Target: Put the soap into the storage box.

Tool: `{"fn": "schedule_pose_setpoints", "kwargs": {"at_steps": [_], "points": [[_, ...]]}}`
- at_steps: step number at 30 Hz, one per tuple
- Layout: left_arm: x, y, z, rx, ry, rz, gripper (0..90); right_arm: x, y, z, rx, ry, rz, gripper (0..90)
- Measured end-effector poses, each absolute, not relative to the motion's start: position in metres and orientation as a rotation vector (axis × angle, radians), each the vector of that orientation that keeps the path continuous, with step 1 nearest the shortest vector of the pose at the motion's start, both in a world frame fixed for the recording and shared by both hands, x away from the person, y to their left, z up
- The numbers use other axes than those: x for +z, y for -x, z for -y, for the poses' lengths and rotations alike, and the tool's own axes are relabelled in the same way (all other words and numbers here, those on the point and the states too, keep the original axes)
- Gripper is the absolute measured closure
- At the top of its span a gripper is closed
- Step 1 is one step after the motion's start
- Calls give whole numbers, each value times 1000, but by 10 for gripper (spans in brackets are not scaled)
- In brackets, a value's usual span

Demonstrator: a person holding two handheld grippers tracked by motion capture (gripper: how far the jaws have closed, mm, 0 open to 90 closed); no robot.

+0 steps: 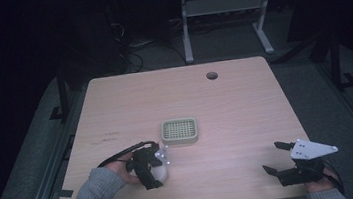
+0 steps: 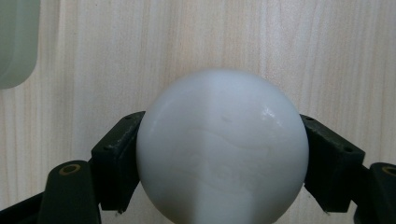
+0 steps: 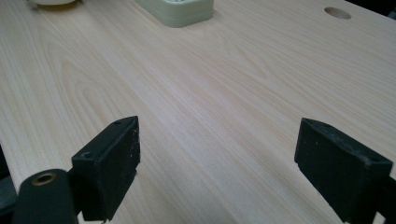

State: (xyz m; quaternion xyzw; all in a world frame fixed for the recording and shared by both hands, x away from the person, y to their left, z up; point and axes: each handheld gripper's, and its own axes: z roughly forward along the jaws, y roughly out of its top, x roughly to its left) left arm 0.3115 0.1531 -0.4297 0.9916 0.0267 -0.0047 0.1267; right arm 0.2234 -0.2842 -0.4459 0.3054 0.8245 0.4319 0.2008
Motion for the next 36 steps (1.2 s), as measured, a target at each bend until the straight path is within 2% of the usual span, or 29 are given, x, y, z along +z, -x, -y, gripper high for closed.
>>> {"fn": "schedule_pose_setpoints", "kwargs": {"at_steps": [36], "points": [[-394,-332,-137,37,-2903,-47,231,-447,-226,284,1198,-849,-2313,137]]}}
